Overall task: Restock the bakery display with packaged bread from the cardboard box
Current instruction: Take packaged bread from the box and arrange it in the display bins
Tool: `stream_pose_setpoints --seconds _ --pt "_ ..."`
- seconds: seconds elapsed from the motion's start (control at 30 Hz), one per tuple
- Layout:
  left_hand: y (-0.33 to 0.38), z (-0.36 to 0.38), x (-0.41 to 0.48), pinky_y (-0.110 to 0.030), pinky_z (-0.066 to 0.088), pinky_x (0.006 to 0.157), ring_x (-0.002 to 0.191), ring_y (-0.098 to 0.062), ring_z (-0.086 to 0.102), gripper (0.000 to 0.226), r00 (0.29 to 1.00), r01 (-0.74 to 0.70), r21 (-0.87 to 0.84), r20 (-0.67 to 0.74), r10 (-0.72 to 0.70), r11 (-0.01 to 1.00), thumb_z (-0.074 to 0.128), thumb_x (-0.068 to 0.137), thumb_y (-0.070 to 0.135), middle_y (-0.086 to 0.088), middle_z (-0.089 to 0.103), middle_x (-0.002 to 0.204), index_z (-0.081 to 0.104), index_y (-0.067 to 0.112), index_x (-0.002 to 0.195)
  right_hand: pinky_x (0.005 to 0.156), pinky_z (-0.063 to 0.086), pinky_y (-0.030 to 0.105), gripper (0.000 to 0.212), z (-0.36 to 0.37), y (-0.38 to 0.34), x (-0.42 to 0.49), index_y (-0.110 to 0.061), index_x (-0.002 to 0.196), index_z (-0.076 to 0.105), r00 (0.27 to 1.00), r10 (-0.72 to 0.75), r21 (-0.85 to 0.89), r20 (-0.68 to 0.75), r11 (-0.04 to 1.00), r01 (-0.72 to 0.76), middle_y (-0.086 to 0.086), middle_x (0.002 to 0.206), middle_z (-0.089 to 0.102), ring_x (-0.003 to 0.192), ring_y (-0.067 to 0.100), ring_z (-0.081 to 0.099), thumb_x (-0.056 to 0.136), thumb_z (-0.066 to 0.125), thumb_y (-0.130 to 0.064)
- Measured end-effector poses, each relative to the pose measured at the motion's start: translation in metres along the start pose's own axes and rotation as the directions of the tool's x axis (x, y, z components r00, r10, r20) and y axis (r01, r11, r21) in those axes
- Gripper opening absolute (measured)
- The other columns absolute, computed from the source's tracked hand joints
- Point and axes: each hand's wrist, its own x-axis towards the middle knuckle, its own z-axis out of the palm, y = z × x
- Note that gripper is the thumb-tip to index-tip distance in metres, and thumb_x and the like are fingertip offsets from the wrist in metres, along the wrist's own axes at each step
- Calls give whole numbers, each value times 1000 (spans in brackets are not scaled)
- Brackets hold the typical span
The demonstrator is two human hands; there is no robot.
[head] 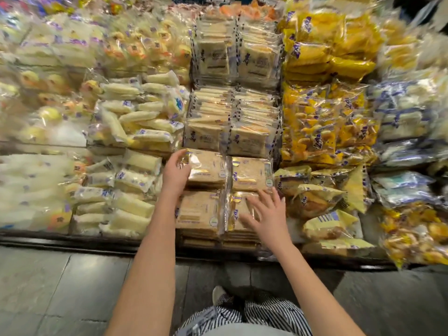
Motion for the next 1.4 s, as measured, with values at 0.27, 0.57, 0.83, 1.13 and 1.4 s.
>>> stream_pose_setpoints --seconds 0.27,0.57,0.83,1.13,1.4 --pt "-9 25 13 -56 4 121 152 -21 -6 59 967 -211 609 242 74 765 43 100 50 0 3 166 28 31 153 116 -19 46 78 6 -3 0 -50 150 18 988 93 -69 122 994 -86 -6 162 -17 142 18 -32 84 55 -68" --pt "-10 9 18 -57 6 121 152 -18 -5 62 943 -260 550 320 87 794 51 97 49 3 4 166 27 36 153 114 -18 46 81 4 -9 7 -48 152 15 978 125 -23 164 992 -123 1 163 -19 145 22 -30 84 53 -70" --pt "-53 -26 -78 -49 21 120 148 -21 20 58 970 -241 400 81 228 884 56 93 50 -3 28 159 46 23 144 116 -17 47 56 6 -24 3 -34 146 42 989 122 30 -85 992 -120 5 165 2 150 22 -16 95 48 -57" --pt "-95 -9 -103 -53 -2 121 150 -29 -10 86 785 -619 698 539 305 360 62 89 51 -7 -6 165 3 44 152 116 -15 48 70 15 -14 -22 -46 149 28 996 -21 -65 88 998 27 -3 165 -4 150 26 -16 87 59 -59" --pt "-95 -5 -77 -49 25 115 141 -37 36 89 674 -722 637 559 482 271 85 70 17 -17 38 154 41 38 145 118 7 59 74 37 9 -27 -40 148 36 983 -173 -230 -54 961 157 6 162 23 150 37 10 86 73 -28"
